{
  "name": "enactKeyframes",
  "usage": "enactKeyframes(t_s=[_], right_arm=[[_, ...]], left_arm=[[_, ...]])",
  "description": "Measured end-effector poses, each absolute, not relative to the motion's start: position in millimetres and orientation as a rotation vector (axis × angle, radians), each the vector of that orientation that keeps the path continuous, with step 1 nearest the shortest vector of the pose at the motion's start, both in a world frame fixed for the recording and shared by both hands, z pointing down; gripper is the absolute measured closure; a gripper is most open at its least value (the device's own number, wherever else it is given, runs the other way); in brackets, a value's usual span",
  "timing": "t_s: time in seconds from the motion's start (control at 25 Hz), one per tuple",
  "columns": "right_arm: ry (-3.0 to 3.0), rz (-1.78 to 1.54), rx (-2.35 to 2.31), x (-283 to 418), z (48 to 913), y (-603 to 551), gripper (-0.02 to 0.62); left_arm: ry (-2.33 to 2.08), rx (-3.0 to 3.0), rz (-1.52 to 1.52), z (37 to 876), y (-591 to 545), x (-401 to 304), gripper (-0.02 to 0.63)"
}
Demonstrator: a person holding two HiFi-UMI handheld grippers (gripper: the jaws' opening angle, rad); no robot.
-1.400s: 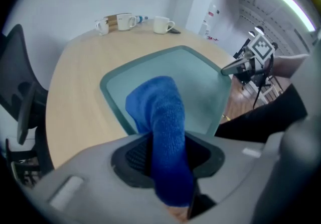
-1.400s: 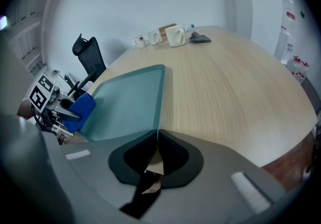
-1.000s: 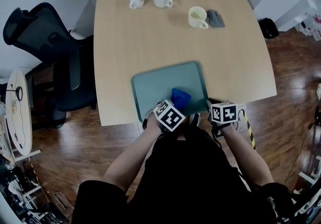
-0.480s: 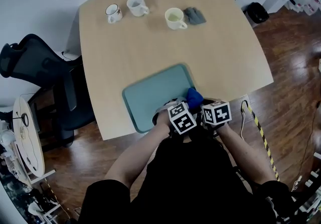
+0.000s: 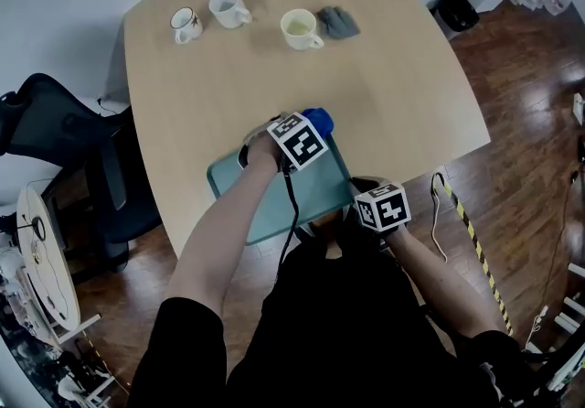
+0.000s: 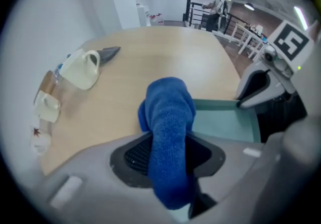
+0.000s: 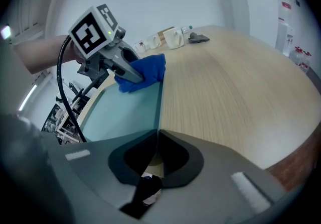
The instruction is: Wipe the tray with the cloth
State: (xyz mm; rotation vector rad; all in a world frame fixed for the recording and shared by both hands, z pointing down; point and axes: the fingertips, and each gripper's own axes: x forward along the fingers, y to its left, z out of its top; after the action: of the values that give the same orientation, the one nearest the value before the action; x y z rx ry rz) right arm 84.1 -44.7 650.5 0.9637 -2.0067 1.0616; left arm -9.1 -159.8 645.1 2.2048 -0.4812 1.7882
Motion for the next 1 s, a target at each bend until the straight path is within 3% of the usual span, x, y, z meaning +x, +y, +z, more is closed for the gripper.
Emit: enactKeyframes(t_s=[0.2,0.36,0.64,1.0], right_arm=[[-2.009,1.073,0.977,87.5,652.8,-42.3,0.575],[-2.01,1.074,0.953,90.1,661.3,-37.5,0.575],[-1.994,1.062,0.954,90.9,661.4,-39.0,0.575],[-1.992,1.051,0.937,87.0,658.7,-41.0,0.575]], left_arm=[[-0.557,2.228,1.861,643.7,-160.7,-8.7,0.456],[-0.454,2.321,1.921,647.0,-100.3,10.4,0.459],[-0.262,2.384,1.766,645.8,15.1,35.1,0.459],[-0.205,2.371,1.7,647.8,-1.0,12.2,0.459]])
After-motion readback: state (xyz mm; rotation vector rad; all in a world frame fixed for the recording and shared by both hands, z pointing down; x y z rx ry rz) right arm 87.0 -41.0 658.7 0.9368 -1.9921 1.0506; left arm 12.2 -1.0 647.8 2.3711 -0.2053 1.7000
